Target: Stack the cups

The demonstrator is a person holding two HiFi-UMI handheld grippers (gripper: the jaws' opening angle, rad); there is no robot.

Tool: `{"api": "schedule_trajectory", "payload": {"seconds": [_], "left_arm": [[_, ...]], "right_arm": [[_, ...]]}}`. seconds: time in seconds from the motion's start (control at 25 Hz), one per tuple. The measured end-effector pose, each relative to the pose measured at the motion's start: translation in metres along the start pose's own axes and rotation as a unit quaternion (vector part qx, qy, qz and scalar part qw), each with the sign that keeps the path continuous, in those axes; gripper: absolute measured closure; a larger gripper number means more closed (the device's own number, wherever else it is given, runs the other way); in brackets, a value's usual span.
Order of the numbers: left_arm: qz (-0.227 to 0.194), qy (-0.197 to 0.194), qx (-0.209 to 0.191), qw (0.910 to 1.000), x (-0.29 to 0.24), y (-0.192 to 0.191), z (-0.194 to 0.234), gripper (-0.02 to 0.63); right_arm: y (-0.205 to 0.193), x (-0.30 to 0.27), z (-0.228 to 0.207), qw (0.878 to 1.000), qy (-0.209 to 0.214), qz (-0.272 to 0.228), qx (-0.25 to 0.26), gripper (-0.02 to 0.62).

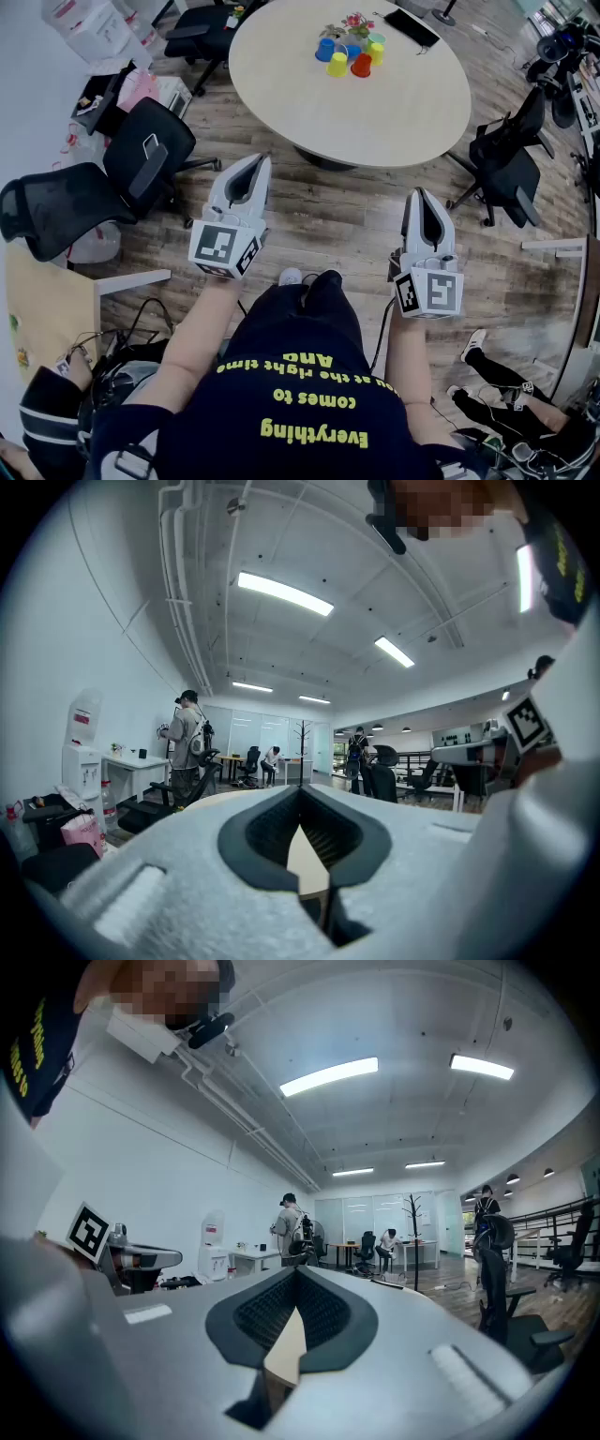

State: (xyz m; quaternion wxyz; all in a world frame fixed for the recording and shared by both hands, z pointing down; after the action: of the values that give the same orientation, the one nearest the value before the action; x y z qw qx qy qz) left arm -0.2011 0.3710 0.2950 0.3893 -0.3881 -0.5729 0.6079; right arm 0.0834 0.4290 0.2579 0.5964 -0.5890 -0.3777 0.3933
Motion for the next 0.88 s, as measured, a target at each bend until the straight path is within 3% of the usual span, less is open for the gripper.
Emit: {"api": "schedule_trajectory", "payload": {"seconds": [0.28, 0.52, 0.64, 0.76, 0.88], "left_arm": [[-0.008, -0.009, 0.003, 0.9999, 0.014, -0.004, 0.012, 0.601], [-0.012, -0.009, -0.001, 0.9999, 0.016, 0.001, 0.015, 0.601], [-0.001, -0.014, 0.007, 0.9999, 0.015, 0.0, 0.016, 0.565], [0.011, -0.025, 0.012, 0.9996, 0.01, 0.0, 0.016, 0.508], [0.023, -0.024, 0.012, 0.9994, 0.001, -0.001, 0.017, 0.41]], "right_arm": [[-0.001, 0.003, 0.025, 1.0, -0.016, -0.008, 0.006, 0.583], [0.003, 0.006, 0.025, 0.999, -0.021, -0.022, -0.021, 0.581], [0.006, 0.005, 0.027, 0.999, -0.02, -0.024, -0.019, 0.552], [0.004, 0.0, 0.027, 0.999, -0.019, -0.02, -0.022, 0.476], [0.002, -0.004, 0.021, 0.999, -0.02, -0.012, -0.03, 0.433]]}}
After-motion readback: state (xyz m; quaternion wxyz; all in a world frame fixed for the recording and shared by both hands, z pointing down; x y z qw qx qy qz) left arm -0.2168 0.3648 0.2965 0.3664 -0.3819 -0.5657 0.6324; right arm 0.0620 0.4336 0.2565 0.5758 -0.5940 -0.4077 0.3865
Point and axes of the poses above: the fingertips, and each gripper's own axes: x backward along the fingers, z to its left, y out of its top, the point moved 6 cm from there along x, backward along the fingers, and after that the axes turned 9 degrees about y, right-handed, at the moved point
